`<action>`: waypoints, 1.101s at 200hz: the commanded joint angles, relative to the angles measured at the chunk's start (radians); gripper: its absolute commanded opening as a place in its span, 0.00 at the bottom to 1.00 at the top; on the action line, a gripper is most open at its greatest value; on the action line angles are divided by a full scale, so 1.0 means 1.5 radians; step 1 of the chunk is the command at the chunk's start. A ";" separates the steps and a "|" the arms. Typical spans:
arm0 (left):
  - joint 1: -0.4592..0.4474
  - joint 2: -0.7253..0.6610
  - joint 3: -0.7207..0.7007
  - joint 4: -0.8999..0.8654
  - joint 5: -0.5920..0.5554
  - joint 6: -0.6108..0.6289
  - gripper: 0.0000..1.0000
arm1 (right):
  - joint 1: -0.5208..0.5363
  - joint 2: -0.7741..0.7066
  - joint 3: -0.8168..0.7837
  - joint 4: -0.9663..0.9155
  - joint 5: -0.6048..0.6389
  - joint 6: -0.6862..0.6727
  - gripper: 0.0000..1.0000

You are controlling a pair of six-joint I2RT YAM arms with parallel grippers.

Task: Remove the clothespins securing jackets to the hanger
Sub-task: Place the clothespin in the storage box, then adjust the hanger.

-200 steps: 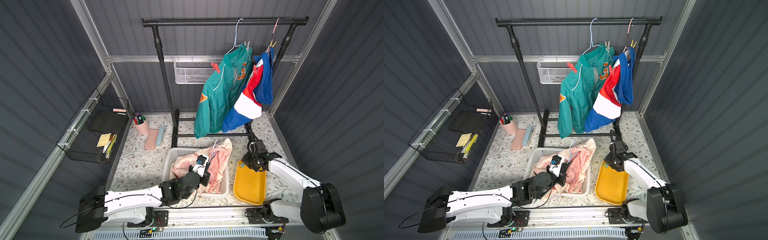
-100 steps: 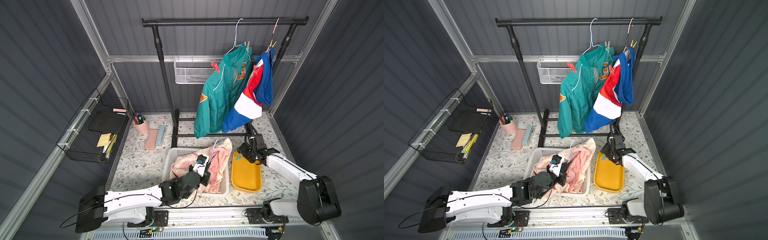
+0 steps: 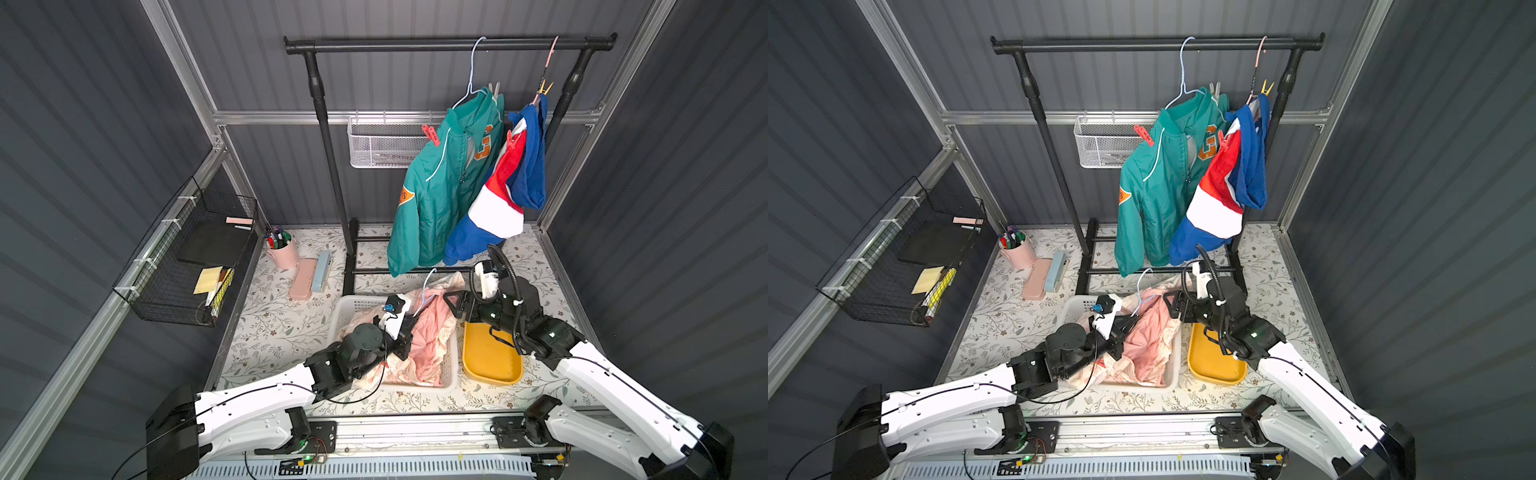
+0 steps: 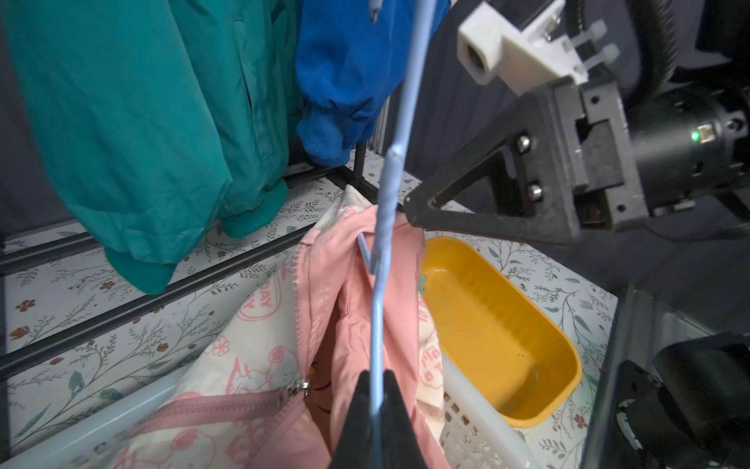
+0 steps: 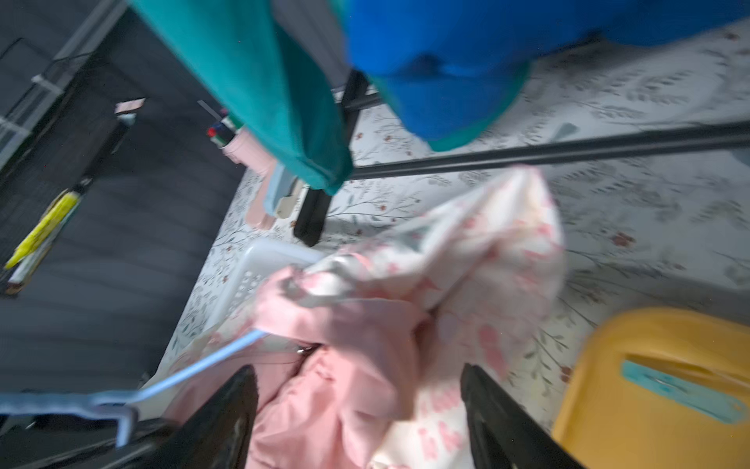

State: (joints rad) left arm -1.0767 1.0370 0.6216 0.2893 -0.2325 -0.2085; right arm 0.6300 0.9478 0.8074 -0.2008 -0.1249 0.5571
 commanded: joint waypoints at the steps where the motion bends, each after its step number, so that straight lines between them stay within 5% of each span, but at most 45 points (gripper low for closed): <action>1: 0.006 0.018 0.040 0.016 0.035 0.031 0.00 | 0.042 0.017 0.038 0.082 -0.024 -0.057 0.81; 132: 0.088 0.032 0.025 0.067 0.116 -0.003 0.00 | 0.085 0.066 0.073 0.092 -0.036 -0.106 0.77; 173: 0.087 0.041 0.029 0.073 0.123 0.001 0.00 | 0.087 0.109 0.098 0.105 -0.039 -0.117 0.63; 220: 0.088 0.048 0.034 0.066 0.124 0.005 0.03 | 0.092 0.132 0.110 0.114 -0.051 -0.121 0.27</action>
State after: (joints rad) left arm -0.9516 1.0988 0.6395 0.3378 -0.0685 -0.2096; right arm 0.7605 1.1419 0.9413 -0.0639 -0.1852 0.3847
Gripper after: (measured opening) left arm 0.074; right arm 0.347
